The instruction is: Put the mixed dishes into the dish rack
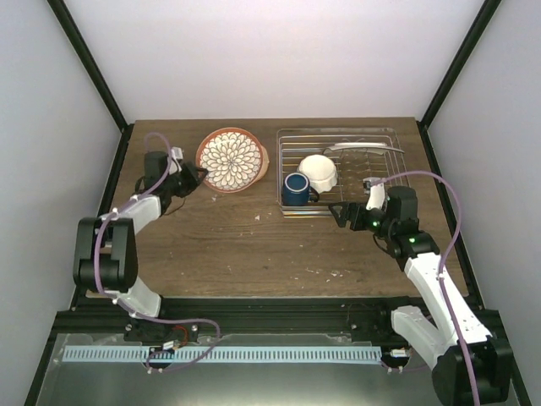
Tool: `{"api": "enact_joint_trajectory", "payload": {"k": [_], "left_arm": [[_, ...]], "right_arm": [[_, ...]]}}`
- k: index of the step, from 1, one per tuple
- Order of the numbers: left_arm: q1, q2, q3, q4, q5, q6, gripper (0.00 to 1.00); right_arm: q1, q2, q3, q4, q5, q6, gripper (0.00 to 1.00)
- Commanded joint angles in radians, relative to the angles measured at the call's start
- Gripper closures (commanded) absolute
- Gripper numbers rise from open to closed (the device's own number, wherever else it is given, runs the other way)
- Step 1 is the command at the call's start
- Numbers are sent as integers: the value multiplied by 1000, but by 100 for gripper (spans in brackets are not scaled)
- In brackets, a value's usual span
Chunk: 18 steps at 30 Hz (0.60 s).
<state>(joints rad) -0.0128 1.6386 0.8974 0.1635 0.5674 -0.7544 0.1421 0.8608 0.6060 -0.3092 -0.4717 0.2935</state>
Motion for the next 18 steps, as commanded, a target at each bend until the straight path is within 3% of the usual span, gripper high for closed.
{"api": "enact_joint_trajectory", "payload": {"k": [1,7,18], "left_arm": [[-58,-159,-48,101,3,40,100],[-185,-354,-151,29,-66,73,100],[-263,-666,-266,-193,-68,97,100]], "right_arm": [[10,-2,-3,58,-89,46,8],[63,0,-1,89,-99,89,8],[257,99,13,224,-24,169,8]]}}
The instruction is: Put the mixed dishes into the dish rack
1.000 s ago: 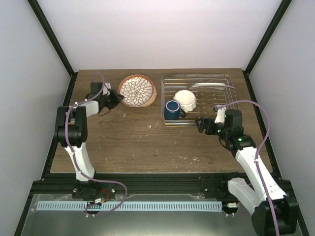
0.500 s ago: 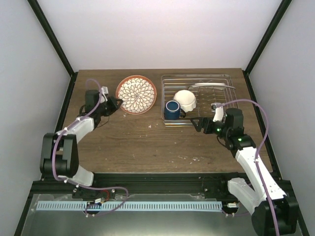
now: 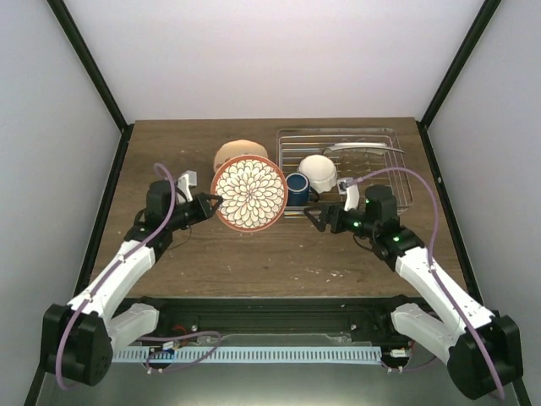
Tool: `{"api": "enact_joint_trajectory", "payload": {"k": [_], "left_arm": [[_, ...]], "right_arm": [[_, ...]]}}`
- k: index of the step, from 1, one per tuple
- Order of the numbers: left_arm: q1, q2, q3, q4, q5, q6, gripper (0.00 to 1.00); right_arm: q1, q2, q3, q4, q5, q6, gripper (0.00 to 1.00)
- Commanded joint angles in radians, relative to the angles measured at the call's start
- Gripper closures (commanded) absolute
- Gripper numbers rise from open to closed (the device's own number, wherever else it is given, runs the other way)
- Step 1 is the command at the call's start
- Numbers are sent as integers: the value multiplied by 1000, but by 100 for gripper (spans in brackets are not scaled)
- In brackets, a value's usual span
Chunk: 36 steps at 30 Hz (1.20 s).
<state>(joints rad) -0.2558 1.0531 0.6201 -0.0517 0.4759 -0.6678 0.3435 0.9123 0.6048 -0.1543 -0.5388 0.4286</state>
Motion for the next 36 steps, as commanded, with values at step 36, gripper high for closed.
{"api": "enact_joint_trajectory", "payload": {"k": [36], "left_arm": [[-193,-153,-104,67,-4,-77,100]], "right_arm": [[254,372,115,281,64,33,34]]}}
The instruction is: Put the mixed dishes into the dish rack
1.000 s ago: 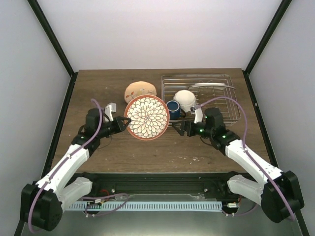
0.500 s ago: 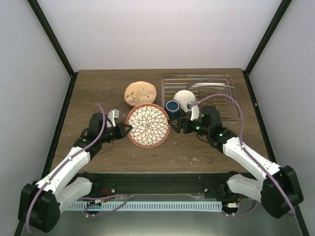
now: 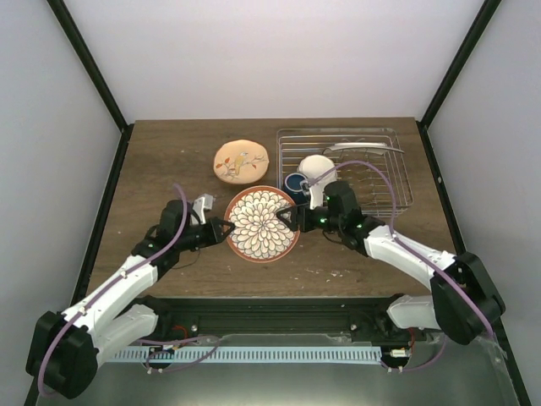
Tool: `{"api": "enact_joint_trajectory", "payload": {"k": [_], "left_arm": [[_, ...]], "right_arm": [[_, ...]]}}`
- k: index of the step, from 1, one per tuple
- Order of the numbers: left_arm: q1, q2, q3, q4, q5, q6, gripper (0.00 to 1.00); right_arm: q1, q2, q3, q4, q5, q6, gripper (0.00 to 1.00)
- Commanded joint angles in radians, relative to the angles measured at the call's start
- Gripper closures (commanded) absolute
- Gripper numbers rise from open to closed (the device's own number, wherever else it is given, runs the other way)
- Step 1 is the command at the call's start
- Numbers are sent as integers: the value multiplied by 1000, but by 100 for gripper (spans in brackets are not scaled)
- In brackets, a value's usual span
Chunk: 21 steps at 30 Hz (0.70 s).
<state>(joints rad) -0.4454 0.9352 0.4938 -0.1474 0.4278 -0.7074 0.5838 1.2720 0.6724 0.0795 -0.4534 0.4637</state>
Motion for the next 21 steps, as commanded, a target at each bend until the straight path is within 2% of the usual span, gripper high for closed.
{"api": "enact_joint_trajectory", "payload": {"k": [1,11,17,19,21], "left_arm": [[-4,-35,20,169,44,-41,100],[-11,-15,-27,263,44,-83,100],[-25,10,-33,286,37,-89,100],[-27,16,-34,293,38,-89,97],[-28,23,-40,304,42,-91,91]], "right_arm": [[15,14,47,53,-27,-2,36],[30,55,52,78,-59,0,54],[39,72,57,91,-66,2,70],[40,72,57,92,-65,4,78],[40,67,56,95,-59,3,82]]}}
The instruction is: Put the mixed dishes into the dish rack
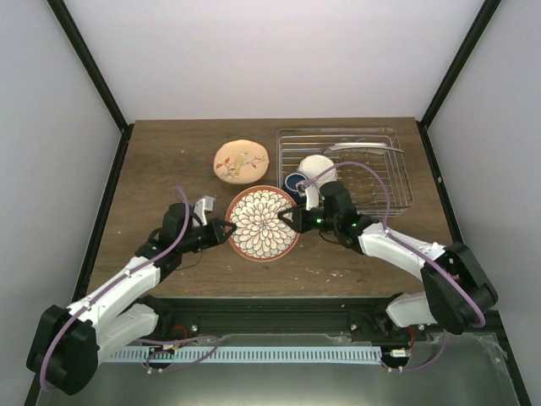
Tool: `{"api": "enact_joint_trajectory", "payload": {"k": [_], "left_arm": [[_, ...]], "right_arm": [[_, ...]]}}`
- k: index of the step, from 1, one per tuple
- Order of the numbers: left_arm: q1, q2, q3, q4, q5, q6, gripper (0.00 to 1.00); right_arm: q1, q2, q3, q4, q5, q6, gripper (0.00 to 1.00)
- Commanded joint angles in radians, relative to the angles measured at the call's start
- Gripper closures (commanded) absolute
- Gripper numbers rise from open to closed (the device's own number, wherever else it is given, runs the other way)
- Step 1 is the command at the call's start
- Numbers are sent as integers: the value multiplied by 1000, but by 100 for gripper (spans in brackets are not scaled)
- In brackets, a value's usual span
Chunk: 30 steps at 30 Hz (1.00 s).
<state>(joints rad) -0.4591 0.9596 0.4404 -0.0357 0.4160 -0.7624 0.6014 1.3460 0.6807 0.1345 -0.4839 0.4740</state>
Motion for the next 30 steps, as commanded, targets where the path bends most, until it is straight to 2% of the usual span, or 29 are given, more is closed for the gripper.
{"api": "enact_joint_trajectory", "payload": {"k": [1,3,9,14,19,25,30], "left_arm": [[-15,1,12,196,54,-35,89],[-16,4,10,197,54,-36,83],[-16,7,0,195,55,-31,71],[-16,8,-1,187,60,-21,59],[-16,9,12,101,47,40,37],[-16,1,2,10,-24,92,27],[-16,14,-6,-12,-65,110,24]], "right_arm": [[23,-8,48,40,-27,-8,84],[24,-16,49,34,-18,-9,90],[23,-35,46,21,8,-15,99],[23,-46,47,12,25,-20,99],[23,-66,76,-49,43,-74,99],[24,-117,105,-147,97,-161,99],[23,-152,132,-228,122,-212,99]]}}
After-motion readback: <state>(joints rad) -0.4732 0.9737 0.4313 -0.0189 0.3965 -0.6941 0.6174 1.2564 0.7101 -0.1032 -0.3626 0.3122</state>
